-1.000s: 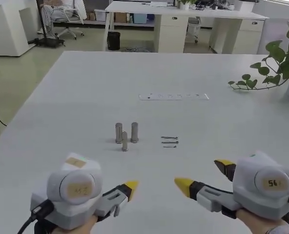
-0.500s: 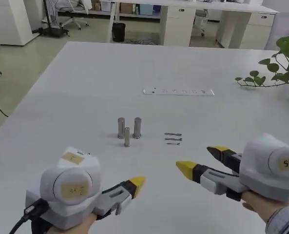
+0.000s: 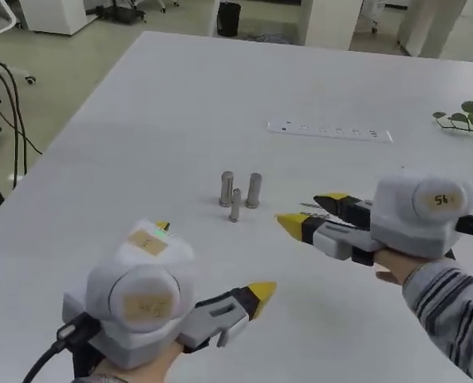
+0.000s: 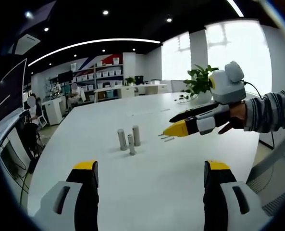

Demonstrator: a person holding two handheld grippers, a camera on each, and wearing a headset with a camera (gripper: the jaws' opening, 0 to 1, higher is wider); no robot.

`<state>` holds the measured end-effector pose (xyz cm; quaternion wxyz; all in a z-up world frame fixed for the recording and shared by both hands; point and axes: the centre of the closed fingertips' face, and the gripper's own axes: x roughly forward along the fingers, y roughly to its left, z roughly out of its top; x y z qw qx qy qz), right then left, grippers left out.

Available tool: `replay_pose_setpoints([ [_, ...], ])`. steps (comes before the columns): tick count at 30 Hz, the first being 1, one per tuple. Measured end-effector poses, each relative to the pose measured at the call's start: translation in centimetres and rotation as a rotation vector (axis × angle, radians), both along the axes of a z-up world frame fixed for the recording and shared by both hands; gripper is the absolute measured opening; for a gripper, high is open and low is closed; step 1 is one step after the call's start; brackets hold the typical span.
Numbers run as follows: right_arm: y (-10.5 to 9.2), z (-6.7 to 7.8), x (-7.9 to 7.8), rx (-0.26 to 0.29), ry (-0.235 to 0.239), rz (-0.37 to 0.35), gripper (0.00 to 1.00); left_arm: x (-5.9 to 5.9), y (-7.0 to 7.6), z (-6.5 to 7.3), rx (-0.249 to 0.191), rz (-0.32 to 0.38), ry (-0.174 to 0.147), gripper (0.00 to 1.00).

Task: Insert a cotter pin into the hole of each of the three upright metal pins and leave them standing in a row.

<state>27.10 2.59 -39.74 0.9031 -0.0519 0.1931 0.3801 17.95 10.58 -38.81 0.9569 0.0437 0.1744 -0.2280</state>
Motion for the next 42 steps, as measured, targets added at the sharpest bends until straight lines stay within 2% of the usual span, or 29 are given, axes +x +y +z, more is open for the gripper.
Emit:
replay_pose_setpoints([
  [4, 1.6, -1.2, 1.6, -0.003, 0.010, 0.027, 0.37, 0.0, -0.2, -0.3, 0.000, -0.007, 0.014, 0.92],
  [8, 2.9, -2.3, 2.7, 0.001, 0.034, 0.045, 0.36, 0.1, -0.4, -0.2, 0.000, -0.010, 0.007, 0.94],
  [11, 4.1, -3.2, 3.3, 0.010, 0.046, 0.061, 0.34, 0.1, -0.3, -0.4, -0.002, -0.006, 0.021, 0.95],
  [20, 6.1, -4.9, 4.4, 0.010, 0.052, 0.098, 0.25, 0.1, -0.2, -0.4, -0.003, 0.002, 0.021, 0.95],
  [33, 7.4, -5.2, 5.3, 0.038, 0.040, 0.111, 0.12, -0.4, -1.1, -0.8, 0.007, -0.016, 0.036, 0.93],
  [40, 7.8, -5.3, 5.3, 0.050, 0.039, 0.114, 0.07, -0.5, -1.1, -1.1, 0.012, -0.016, 0.047, 0.92],
  [42, 7.9, -5.4, 5.4, 0.042, 0.024, 0.118, 0.05, -0.4, -1.1, -1.1, 0.014, -0.016, 0.046, 0.92],
])
